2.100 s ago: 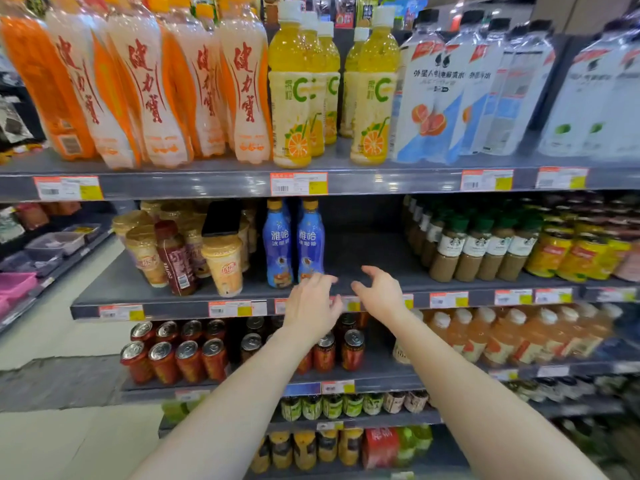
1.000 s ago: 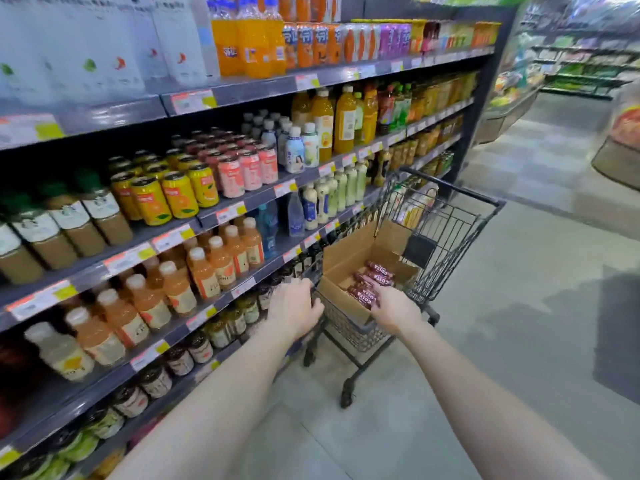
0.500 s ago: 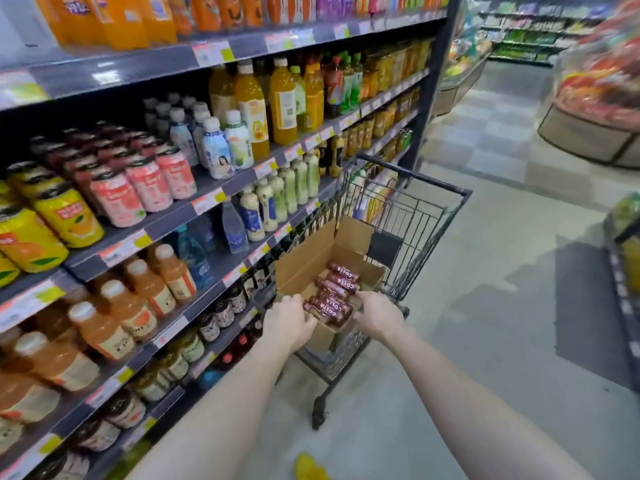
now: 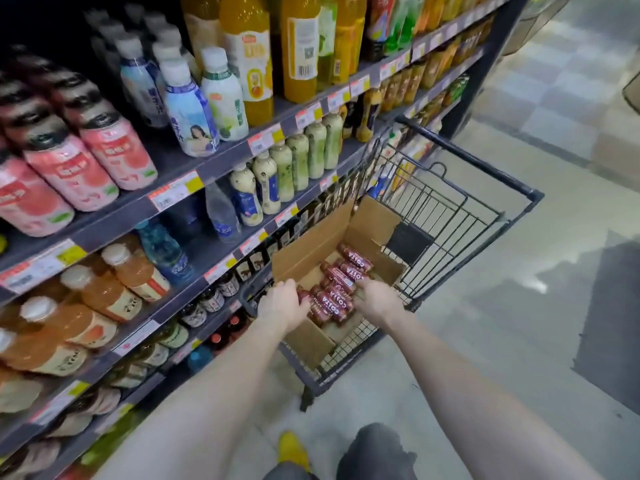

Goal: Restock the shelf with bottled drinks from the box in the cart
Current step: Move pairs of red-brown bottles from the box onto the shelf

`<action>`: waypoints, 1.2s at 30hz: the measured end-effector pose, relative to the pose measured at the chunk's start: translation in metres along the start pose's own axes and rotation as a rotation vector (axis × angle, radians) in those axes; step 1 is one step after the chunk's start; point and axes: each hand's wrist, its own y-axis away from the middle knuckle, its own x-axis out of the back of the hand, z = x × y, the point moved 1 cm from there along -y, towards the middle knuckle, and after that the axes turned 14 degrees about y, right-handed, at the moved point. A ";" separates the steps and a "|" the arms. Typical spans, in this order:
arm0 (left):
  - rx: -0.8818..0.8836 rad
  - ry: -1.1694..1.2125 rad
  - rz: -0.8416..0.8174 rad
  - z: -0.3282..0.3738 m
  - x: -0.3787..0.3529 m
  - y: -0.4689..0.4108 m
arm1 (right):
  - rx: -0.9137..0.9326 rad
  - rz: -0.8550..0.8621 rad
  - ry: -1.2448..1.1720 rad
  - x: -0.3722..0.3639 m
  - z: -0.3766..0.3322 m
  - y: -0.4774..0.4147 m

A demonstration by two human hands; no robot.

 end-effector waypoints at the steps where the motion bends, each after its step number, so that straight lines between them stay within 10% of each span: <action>1: 0.026 0.011 -0.001 0.001 -0.002 -0.008 | 0.007 -0.021 -0.008 -0.001 0.004 -0.012; 19: 0.693 0.239 0.068 0.048 -0.082 -0.146 | 0.301 -0.383 0.214 -0.010 0.061 -0.287; 36: 0.864 0.409 0.100 -0.043 -0.226 -0.255 | 0.171 -0.542 -0.006 -0.163 0.075 -0.410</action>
